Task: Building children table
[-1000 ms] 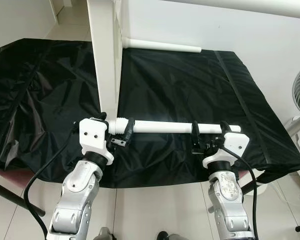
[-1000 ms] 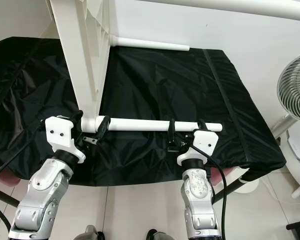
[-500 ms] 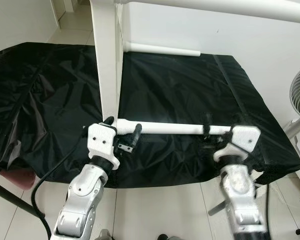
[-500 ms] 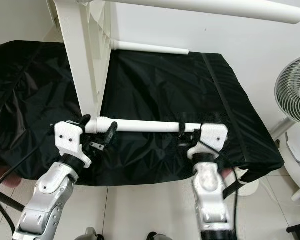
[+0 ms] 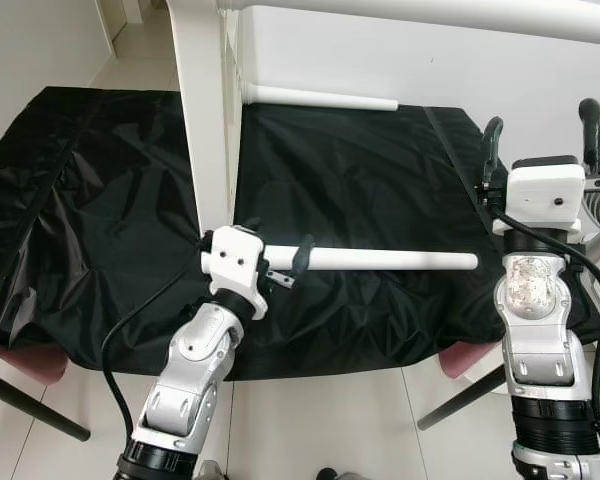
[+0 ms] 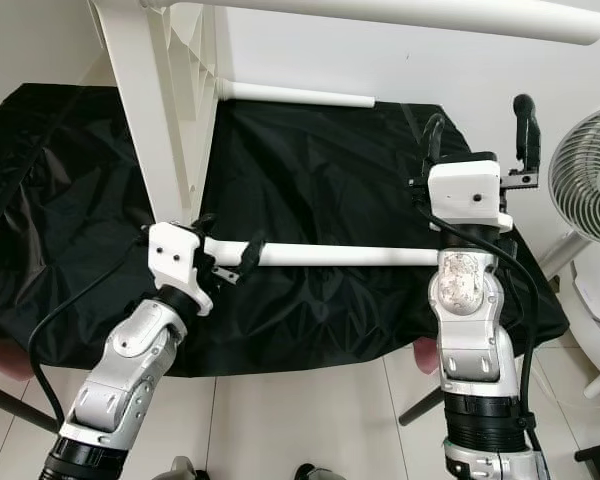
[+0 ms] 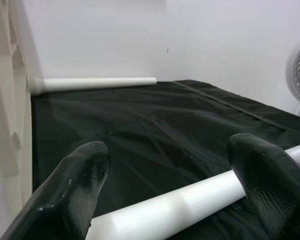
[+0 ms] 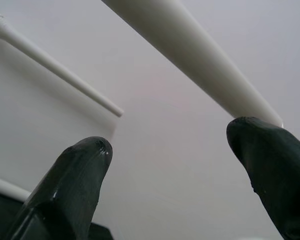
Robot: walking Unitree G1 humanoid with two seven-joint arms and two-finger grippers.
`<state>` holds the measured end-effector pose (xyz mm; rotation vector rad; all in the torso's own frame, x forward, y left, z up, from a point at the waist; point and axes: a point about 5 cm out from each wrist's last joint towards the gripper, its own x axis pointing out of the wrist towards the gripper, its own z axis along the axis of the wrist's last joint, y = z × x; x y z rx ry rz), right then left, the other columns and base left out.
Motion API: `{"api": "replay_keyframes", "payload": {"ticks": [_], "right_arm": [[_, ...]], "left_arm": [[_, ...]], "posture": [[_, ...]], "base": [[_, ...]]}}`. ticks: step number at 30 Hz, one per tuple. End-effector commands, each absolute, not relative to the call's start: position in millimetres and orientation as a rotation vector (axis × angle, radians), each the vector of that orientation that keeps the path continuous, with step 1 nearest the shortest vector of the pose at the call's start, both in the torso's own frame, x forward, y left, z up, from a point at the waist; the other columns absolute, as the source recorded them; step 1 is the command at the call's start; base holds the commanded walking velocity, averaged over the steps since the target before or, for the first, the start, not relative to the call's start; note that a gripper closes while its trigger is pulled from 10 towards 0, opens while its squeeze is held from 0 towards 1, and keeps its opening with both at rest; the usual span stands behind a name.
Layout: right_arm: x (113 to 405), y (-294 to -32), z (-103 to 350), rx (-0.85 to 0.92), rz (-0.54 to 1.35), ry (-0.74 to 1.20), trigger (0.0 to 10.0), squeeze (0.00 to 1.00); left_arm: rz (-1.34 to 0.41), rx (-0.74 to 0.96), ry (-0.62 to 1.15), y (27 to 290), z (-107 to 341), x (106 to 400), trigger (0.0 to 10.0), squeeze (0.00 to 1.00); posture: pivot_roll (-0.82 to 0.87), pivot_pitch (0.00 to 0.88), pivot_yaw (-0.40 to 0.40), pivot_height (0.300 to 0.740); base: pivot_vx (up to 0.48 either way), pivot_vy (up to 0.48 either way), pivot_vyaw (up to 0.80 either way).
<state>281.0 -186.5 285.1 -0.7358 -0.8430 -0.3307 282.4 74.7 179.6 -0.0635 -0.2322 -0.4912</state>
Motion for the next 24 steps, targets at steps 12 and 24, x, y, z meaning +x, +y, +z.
{"api": "replay_keyframes", "payload": {"ticks": [12,24], "right_arm": [[278.9,-167.3,359.0,-0.955,-0.221,-1.079,10.0,0.00],[292.5,-162.0,360.3,-1.081,-0.104,-1.000,10.0,0.00]], "left_arm": [[-0.599,-0.087,-0.262,54.4,188.0,296.8,10.0,0.00],[-0.601,-0.101,-0.282,47.9,193.1,298.9,10.0,0.00]], "posture": [[0.05,0.147,-0.005,0.740],[0.05,0.153,-0.009,0.740]], "base": [[0.000,0.000,0.00],[0.000,0.000,0.00]]}}
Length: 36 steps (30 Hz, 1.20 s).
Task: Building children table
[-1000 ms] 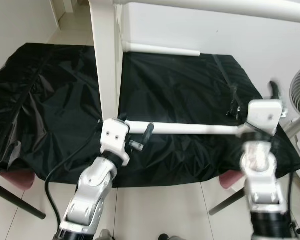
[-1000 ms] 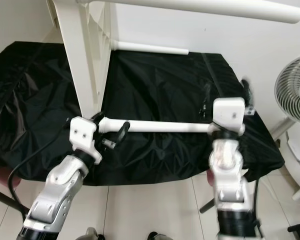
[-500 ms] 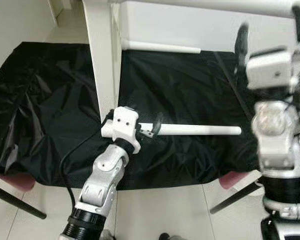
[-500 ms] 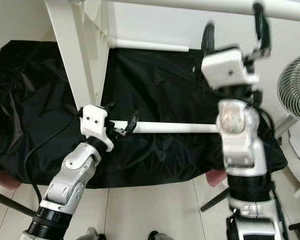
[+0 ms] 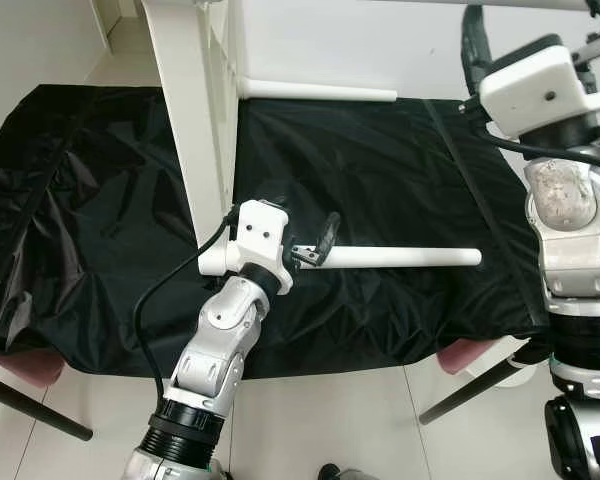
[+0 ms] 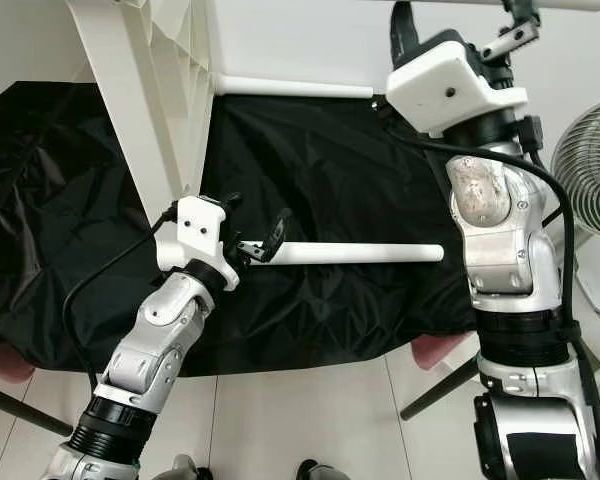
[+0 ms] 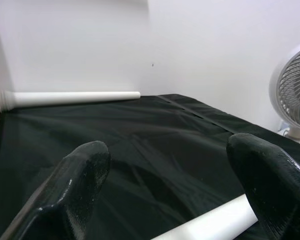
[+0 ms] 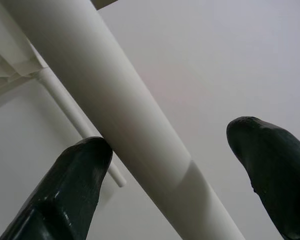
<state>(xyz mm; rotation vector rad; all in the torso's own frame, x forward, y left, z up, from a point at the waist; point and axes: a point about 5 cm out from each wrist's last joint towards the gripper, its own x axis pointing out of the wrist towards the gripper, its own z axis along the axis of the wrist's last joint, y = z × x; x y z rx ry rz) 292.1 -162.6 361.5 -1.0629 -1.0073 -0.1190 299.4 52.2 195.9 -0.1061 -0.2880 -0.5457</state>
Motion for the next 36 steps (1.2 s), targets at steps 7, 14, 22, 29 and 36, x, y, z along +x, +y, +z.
{"api": "replay_keyframes", "payload": {"ticks": [7,14,22,29,36], "right_arm": [[300.2,-164.5,347.3,-1.155,-0.073,-0.944,10.0,0.00],[303.1,-159.0,369.8,-1.201,-0.031,-0.966,10.0,0.00],[305.0,-144.9,383.7,-1.277,0.097,-0.942,10.0,0.00],[301.6,-139.1,399.0,-1.308,0.174,-0.914,10.0,0.00],[299.4,-141.0,414.4,-1.373,0.211,-0.882,1.5,0.00]], "left_arm": [[-0.600,-0.105,-0.277,47.9,192.4,300.3,10.0,0.00],[-0.622,-0.099,-0.267,44.4,191.0,300.4,10.0,0.00],[-0.620,-0.102,-0.274,43.8,193.5,301.1,10.0,0.00],[-0.618,-0.105,-0.265,43.9,191.2,299.5,10.0,0.00],[-0.636,-0.131,-0.206,39.2,182.5,296.8,10.0,0.00]], "posture": [[0.05,0.159,-0.006,0.740],[0.04,0.159,0.001,0.740],[0.04,0.168,0.000,0.740],[0.03,0.174,0.001,0.740],[0.01,0.177,0.008,0.740]], "base": [[0.000,0.000,0.00],[0.000,0.000,0.00],[0.000,0.000,0.00],[0.000,0.000,0.00],[0.000,0.000,0.00]]}}
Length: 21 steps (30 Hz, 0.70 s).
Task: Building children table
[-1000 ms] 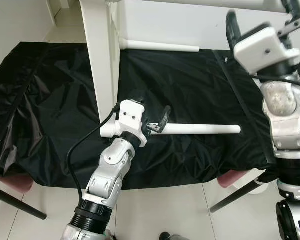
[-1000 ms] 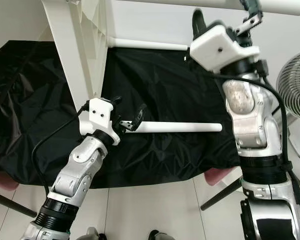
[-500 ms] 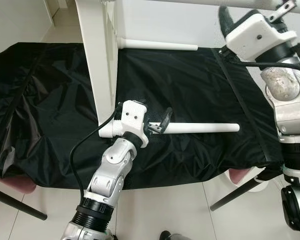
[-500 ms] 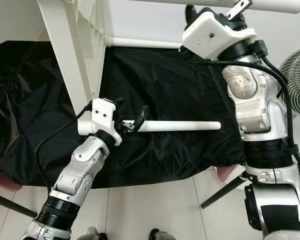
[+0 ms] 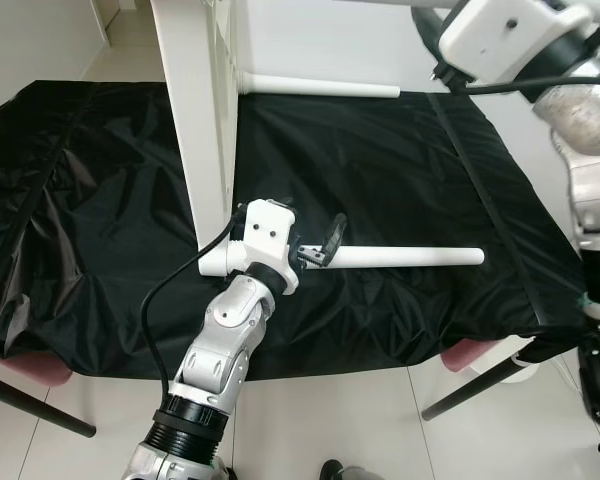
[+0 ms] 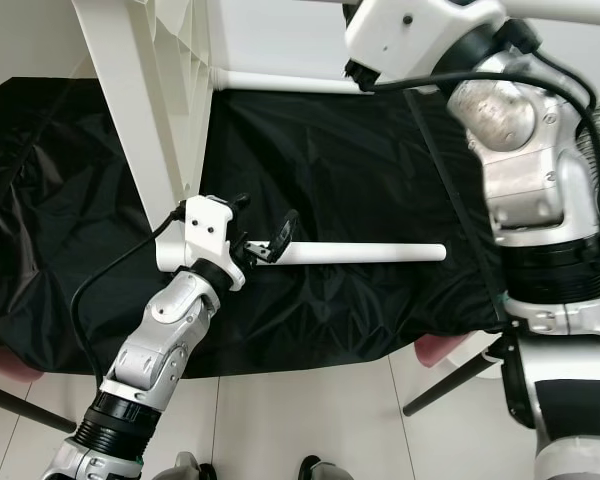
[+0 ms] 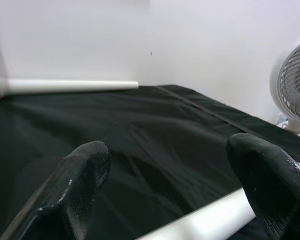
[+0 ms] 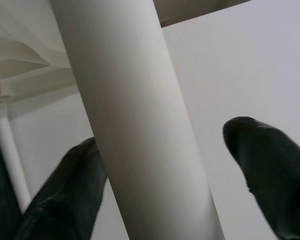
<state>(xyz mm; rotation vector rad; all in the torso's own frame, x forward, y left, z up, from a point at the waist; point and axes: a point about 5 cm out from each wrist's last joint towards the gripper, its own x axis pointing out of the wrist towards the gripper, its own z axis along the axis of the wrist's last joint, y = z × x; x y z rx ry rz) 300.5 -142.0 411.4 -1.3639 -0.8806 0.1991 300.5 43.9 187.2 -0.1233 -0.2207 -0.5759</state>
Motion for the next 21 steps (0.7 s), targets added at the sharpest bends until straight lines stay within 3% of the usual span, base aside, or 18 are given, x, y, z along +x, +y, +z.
{"api": "replay_keyframes", "payload": {"ticks": [1,5,11,17,21], "right_arm": [[298.2,-142.3,417.1,-1.383,0.218,-0.872,0.0,0.00],[295.2,-145.2,419.8,-1.391,0.230,-0.845,0.0,0.00],[293.1,-147.7,418.3,-1.393,0.232,-0.829,0.0,0.00],[290.7,-151.0,416.0,-1.397,0.230,-0.812,0.0,0.00],[290.4,-154.1,416.5,-1.404,0.224,-0.799,0.0,0.00]], "left_arm": [[-0.644,-0.121,-0.111,35.1,171.0,296.6,10.0,0.00],[-0.638,-0.174,0.097,27.8,149.9,292.5,10.0,0.00],[-0.576,-0.245,0.159,30.1,146.0,290.7,10.0,0.00],[-0.429,-0.319,0.227,47.6,146.4,294.4,10.0,0.00],[-0.249,-0.462,0.325,74.4,148.7,296.1,10.0,0.00]], "posture": [[-0.01,0.177,0.015,0.740],[-0.03,0.179,0.025,0.740],[-0.04,0.178,0.033,0.740],[-0.03,0.179,0.041,0.740],[-0.02,0.185,0.042,0.740]], "base": [[0.000,0.000,0.00],[0.000,0.000,0.00],[0.000,0.000,0.00],[0.000,0.000,0.00],[0.000,0.000,0.00]]}}
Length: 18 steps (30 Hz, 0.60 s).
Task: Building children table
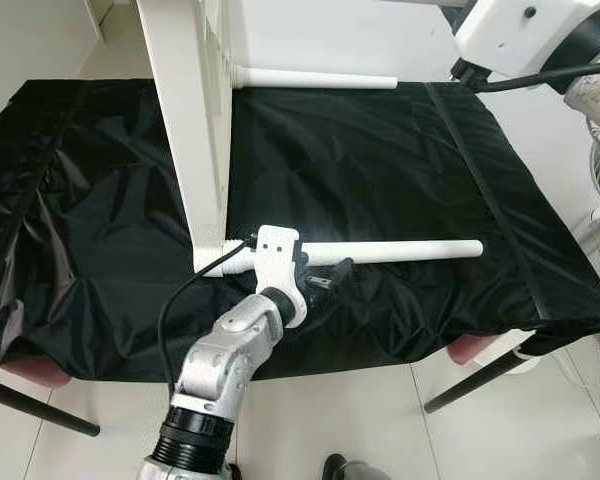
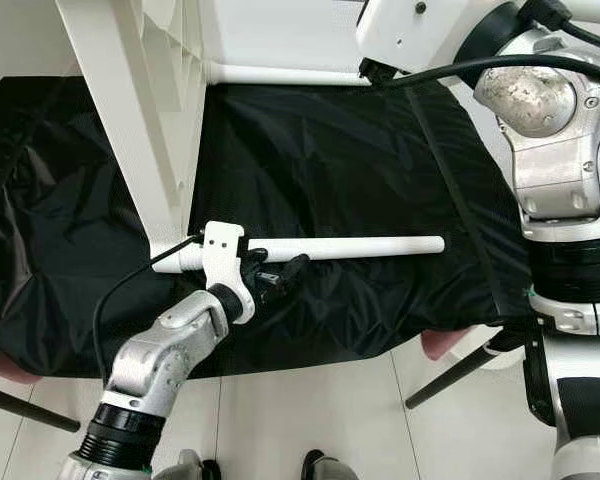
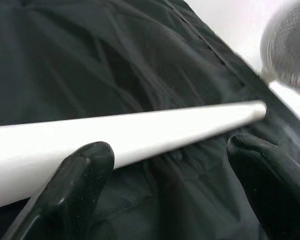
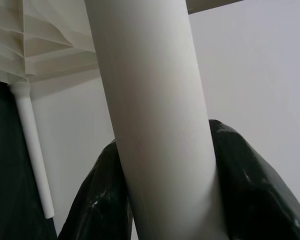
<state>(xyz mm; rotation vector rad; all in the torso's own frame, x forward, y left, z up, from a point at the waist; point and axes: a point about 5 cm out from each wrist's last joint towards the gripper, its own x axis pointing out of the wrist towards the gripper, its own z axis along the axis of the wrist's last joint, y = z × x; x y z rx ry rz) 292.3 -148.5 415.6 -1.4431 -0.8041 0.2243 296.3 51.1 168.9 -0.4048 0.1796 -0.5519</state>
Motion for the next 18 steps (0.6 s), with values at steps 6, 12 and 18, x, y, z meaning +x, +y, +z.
{"api": "replay_keyframes", "payload": {"ticks": [6,12,18], "right_arm": [[289.9,-156.6,422.0,-1.415,0.195,-0.808,0.0,0.00],[290.0,-157.5,424.1,-1.421,0.183,-0.810,10.0,0.00],[290.2,-157.6,424.0,-1.419,0.174,-0.810,10.0,0.00]], "left_arm": [[-0.070,-0.645,0.465,96.1,139.7,289.6,10.0,0.00],[-0.016,-0.657,0.464,108.2,139.3,289.2,10.0,0.00],[0.051,-0.678,0.493,108.6,138.3,296.6,10.0,0.00]], "posture": [[-0.01,0.197,0.044,0.740],[0.00,0.201,0.040,0.740],[0.00,0.202,0.042,0.740]], "base": [[0.000,0.000,0.00],[0.000,0.000,0.00],[0.000,0.000,0.00]]}}
